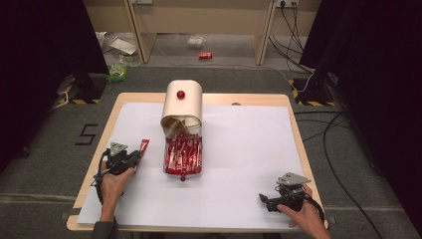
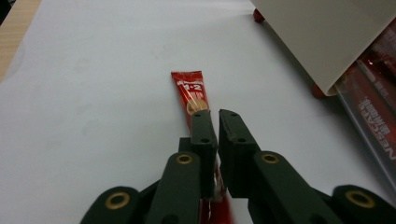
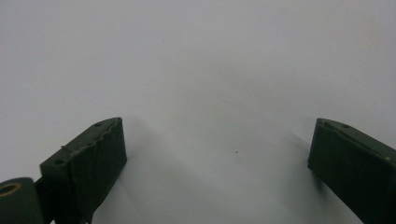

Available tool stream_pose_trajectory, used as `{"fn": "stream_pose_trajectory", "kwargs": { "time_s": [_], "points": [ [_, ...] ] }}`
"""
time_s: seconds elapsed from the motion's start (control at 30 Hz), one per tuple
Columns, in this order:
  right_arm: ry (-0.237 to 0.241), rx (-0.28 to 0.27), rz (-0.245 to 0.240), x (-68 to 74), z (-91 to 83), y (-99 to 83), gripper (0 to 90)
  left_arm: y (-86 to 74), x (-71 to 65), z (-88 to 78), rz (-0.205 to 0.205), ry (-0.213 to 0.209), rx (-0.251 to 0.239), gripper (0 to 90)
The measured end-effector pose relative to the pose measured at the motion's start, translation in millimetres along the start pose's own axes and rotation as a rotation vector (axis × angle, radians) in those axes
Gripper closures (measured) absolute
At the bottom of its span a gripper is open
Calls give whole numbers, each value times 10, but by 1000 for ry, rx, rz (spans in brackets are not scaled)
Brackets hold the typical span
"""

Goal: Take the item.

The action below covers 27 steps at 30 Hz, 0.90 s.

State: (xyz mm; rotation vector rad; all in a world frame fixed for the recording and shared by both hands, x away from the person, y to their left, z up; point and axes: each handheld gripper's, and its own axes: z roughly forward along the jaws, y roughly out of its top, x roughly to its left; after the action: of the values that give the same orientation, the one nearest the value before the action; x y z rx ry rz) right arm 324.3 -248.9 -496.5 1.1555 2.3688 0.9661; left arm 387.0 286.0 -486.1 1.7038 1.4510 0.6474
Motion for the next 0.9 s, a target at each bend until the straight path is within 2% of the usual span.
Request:
{"fn": "stream_pose_trajectory", "kwargs": {
  "time_s": [0.37,0.47,0.6,0.9],
  "points": [
    [0,0,0,0,0,0,48,26,-15,-70,-8,-12,-36,705],
    [0,0,0,0,0,0,48,27,-23,-82,-11,-21,-41,644],
    [0,0,-1,0,0,0,48,31,-30,-103,-21,-40,-56,606],
    [0,-1,-1,0,0,-1,48,51,-55,-134,-33,-41,-72,466]
  ]
}}
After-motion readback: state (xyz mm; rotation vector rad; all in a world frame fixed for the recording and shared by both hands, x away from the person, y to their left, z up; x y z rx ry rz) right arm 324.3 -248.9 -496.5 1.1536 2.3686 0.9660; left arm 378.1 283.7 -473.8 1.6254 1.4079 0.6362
